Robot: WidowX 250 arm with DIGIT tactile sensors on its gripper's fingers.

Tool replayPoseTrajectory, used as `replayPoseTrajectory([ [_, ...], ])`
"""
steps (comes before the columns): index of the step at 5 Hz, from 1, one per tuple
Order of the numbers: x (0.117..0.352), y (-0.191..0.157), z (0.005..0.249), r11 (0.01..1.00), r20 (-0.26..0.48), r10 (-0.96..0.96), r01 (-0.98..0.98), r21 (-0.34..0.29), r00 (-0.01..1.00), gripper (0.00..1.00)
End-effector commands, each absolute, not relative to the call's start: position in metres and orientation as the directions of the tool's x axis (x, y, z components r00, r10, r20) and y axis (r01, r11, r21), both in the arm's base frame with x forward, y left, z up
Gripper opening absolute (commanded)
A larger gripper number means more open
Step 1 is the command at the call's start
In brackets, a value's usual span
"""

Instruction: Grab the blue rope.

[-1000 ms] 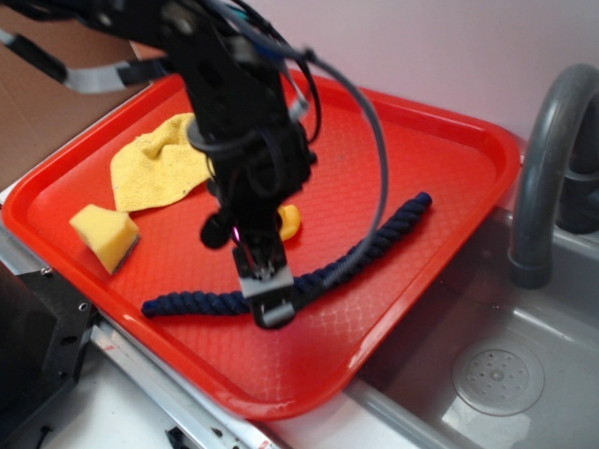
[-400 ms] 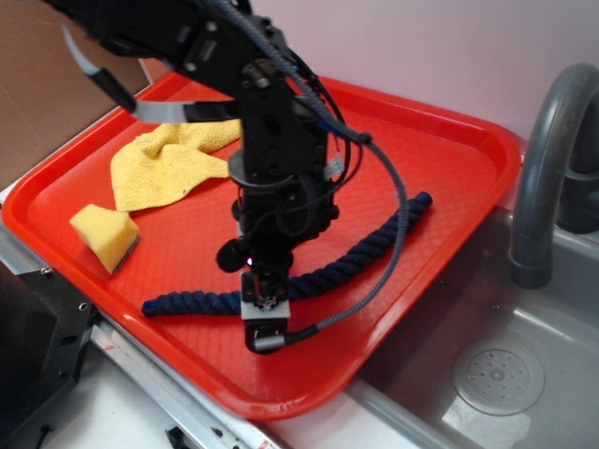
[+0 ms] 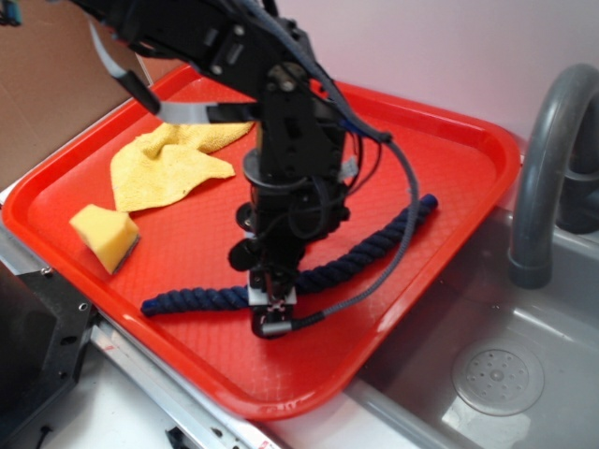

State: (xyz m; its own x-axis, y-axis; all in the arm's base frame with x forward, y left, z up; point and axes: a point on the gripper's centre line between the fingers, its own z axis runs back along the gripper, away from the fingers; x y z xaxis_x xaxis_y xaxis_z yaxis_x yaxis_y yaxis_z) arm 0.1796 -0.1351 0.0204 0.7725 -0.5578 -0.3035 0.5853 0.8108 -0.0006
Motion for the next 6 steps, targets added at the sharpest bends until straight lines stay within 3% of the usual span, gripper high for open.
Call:
replayPoseTrajectory([
  [1,0.182,-0.14,0.032,0.829,-0.256,-0.529,0.557,0.046,0.809,0.0],
  [2,0.185,-0.128,0.067,0.894,-0.178,-0.426,0.443,0.064,0.887,0.0],
  [4,0.196,-0.057,0.16,0.98,0.023,-0.109,0.111,-0.167,0.994,0.0],
  [5,0.191,-0.028,0.209,0.979,0.08,-0.013,0.029,-0.2,0.997,0.0],
  [6,0.187,-0.011,0.247,0.986,0.139,0.022,0.001,-0.168,0.99,0.0],
])
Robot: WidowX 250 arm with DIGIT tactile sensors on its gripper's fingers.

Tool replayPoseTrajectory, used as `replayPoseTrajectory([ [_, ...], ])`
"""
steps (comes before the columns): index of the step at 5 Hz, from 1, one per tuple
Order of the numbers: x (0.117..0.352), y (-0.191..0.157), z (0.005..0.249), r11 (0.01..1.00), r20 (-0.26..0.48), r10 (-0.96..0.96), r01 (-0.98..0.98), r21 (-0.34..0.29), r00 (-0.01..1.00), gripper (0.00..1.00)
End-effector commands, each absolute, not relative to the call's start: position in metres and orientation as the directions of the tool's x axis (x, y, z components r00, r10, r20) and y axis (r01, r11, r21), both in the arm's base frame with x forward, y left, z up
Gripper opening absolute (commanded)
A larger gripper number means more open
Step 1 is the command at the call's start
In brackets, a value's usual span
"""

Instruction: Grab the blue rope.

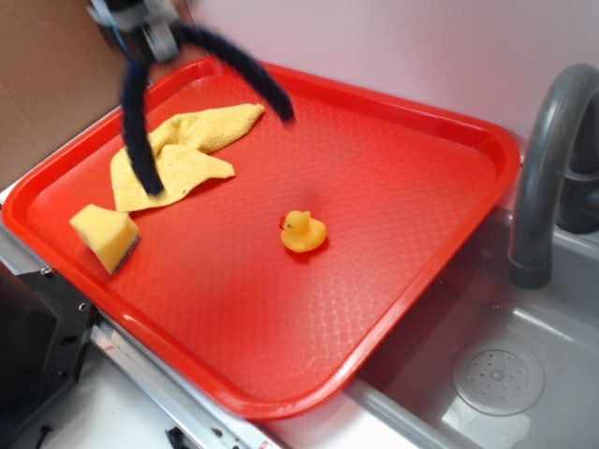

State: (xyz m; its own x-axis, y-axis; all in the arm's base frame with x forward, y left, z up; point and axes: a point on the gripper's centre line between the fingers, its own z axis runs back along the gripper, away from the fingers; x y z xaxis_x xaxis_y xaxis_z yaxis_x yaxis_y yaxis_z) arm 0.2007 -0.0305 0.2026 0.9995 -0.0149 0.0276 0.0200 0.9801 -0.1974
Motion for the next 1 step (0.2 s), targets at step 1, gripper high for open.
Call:
replayPoseTrajectory([
  [1,0.1918,-0.0101,0.2502,0.984,0.116,-0.092,0.108,-0.145,0.989,0.0],
])
